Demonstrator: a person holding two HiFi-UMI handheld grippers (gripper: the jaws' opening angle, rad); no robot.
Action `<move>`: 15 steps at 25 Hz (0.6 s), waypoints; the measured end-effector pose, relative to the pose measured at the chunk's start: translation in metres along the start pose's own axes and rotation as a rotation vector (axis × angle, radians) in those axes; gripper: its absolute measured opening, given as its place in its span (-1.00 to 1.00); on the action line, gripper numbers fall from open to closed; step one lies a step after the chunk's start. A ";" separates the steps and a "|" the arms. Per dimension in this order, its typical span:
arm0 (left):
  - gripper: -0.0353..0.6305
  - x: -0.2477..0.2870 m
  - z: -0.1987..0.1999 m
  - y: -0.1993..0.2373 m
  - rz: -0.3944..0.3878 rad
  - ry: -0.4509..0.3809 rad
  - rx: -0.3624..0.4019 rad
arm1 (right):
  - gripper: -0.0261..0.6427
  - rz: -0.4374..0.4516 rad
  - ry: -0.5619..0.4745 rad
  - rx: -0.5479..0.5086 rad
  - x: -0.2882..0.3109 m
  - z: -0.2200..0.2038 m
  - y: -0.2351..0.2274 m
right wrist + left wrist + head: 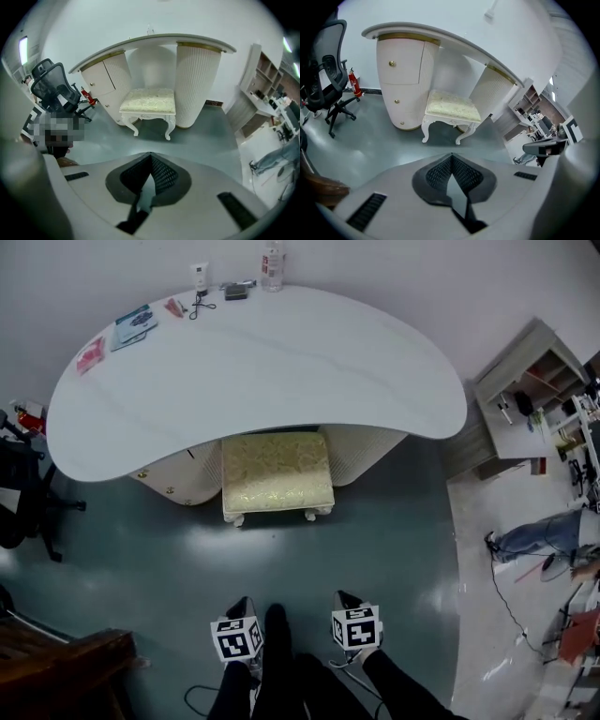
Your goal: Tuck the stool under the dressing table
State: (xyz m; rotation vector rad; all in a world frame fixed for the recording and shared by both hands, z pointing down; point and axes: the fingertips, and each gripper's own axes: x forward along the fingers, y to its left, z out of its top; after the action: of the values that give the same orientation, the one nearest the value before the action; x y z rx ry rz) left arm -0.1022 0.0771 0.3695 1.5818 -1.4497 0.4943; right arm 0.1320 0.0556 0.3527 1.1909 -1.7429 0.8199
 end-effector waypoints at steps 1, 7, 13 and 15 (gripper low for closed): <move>-0.87 -0.006 0.006 -0.002 -0.003 0.001 0.007 | -0.91 -0.002 0.010 0.012 -0.006 0.001 0.001; -0.87 -0.016 0.032 0.011 -0.023 -0.025 -0.008 | -0.91 -0.009 0.052 0.092 -0.014 -0.002 0.018; -0.87 -0.008 0.043 0.026 -0.058 -0.056 -0.004 | -0.91 -0.035 0.034 0.021 -0.010 0.009 0.026; -0.87 0.006 0.050 0.034 -0.069 -0.058 0.003 | -0.91 -0.059 0.024 0.000 0.001 0.020 0.021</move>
State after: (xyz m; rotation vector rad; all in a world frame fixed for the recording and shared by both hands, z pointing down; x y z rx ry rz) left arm -0.1462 0.0365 0.3609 1.6543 -1.4330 0.4137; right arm 0.1068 0.0450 0.3438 1.2223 -1.6807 0.7954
